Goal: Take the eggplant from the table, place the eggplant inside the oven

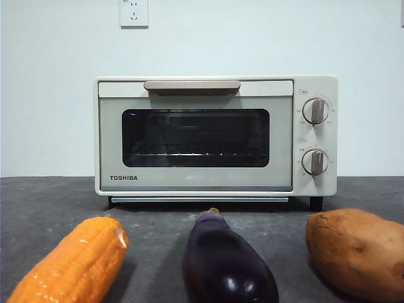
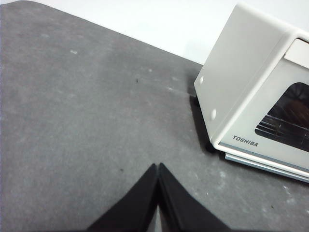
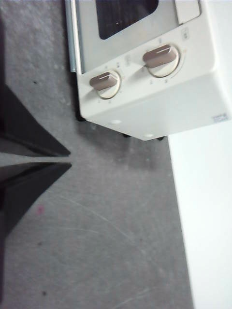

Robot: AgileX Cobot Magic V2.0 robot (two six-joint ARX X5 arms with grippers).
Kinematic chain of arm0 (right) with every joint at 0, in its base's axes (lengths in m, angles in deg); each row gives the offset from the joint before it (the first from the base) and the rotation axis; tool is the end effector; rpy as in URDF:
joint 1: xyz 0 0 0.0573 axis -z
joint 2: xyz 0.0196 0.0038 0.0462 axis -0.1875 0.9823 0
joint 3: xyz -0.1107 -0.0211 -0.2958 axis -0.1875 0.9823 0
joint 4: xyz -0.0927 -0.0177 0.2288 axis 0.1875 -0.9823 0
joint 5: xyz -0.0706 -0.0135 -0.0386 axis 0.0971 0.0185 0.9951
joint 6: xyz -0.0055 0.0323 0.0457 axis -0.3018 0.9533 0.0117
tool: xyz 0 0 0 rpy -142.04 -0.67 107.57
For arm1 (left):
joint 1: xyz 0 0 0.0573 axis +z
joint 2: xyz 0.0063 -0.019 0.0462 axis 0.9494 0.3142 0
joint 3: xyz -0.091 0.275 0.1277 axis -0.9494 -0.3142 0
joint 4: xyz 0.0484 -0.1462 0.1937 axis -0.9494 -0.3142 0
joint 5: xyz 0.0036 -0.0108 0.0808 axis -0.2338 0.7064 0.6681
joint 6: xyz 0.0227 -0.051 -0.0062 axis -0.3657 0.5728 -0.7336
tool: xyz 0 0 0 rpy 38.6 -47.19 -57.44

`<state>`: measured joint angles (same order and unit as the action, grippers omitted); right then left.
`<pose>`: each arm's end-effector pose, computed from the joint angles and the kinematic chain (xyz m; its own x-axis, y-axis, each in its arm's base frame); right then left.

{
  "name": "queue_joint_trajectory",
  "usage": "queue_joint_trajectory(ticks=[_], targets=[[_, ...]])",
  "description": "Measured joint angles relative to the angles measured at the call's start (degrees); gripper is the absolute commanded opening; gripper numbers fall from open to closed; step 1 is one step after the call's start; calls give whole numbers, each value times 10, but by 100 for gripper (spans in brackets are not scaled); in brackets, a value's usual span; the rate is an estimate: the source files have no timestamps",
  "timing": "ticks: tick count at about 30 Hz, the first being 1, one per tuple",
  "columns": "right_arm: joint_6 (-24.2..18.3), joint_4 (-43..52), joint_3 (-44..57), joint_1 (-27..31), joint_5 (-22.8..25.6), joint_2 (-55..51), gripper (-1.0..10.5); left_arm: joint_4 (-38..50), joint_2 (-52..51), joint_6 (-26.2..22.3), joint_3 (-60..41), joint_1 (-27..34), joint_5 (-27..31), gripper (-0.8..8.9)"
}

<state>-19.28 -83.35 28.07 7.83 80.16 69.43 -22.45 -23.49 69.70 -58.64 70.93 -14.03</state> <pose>0.0424 0.0041 0.1573 0.9880 0.1045 -0.1134 -0.0762 0.9702 0.2301 0.0401 -0.0030 0.1583 0.9822 -0.0898 -0.1649 0.0252 0.9334 -0.3580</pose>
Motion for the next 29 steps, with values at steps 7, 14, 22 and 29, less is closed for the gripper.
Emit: queue_joint_trajectory(ticks=[7,14,22,29], targets=[[24,-58,-69,0,0,1,4,-31,32,21,62,0,0,6],[36,-108,-170,0,0,34,4,-60,118,28,134,0,-8,6],[32,-193,-291,0,-9,130,4,-59,230,27,226,0,-34,6],[-5,-301,-390,0,-44,239,4,-82,322,10,305,0,-106,6]])
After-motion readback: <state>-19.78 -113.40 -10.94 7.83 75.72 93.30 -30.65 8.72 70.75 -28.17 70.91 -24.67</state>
